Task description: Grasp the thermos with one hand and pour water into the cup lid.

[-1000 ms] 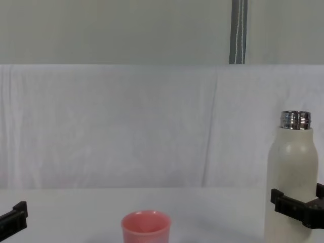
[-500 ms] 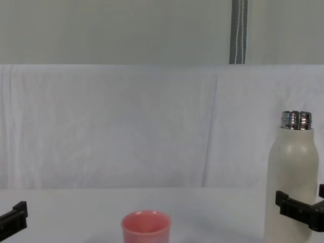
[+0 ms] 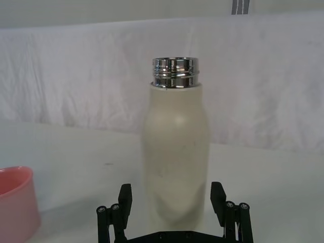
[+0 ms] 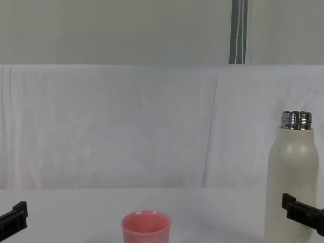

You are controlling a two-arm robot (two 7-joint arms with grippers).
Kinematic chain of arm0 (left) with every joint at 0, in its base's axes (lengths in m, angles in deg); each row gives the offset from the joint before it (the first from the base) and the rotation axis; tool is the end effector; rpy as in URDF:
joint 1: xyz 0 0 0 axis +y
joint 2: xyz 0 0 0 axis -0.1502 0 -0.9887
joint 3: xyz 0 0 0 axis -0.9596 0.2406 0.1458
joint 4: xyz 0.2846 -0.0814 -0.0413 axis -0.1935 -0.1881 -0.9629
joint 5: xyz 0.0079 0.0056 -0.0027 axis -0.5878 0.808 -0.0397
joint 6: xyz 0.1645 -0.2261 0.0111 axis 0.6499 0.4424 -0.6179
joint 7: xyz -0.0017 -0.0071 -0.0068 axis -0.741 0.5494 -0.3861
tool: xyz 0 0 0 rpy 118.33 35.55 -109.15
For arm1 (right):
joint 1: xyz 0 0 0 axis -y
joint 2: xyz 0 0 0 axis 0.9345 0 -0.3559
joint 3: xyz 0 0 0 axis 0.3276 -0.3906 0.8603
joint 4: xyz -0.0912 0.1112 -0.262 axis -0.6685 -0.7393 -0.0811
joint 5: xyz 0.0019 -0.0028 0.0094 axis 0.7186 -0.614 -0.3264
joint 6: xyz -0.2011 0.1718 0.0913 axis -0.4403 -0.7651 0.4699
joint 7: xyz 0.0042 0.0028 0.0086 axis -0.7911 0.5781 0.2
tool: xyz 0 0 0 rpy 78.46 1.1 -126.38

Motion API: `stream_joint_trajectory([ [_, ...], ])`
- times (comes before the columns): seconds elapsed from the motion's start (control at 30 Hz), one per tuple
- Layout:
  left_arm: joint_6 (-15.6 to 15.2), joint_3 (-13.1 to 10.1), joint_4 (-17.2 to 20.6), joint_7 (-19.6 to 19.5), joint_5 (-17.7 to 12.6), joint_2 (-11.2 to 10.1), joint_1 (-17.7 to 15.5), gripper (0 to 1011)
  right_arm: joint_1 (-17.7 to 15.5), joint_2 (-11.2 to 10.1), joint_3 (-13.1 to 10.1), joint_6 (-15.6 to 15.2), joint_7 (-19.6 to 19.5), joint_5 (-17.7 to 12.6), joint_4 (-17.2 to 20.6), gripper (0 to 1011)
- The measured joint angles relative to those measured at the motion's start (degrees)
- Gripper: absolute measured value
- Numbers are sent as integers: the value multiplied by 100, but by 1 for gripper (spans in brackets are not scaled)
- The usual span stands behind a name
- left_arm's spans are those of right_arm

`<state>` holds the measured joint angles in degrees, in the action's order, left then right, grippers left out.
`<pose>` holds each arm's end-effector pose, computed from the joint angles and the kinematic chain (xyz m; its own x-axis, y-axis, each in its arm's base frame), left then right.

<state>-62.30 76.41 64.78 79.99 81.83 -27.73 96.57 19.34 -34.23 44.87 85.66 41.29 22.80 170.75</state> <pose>0.2219 0.0427 -0.2934 0.1245 0.9917 -0.0325 -0.9921 0.1240 -0.0176 0.2887 -0.0159 -0.3084 0.3419 -0.9397 -0.0070 0.9384 0.3410 0.0564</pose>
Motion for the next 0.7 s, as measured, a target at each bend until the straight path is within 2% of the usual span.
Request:
stream_joint_trajectory([
  [0.4,0,0,0,0,0,0,0,1001,-413,-35,54,295,119,4,270,1000],
  [0.7,0,0,0,0,0,0,0,1001,-590,-43,145,416,216,-17,305,1000],
])
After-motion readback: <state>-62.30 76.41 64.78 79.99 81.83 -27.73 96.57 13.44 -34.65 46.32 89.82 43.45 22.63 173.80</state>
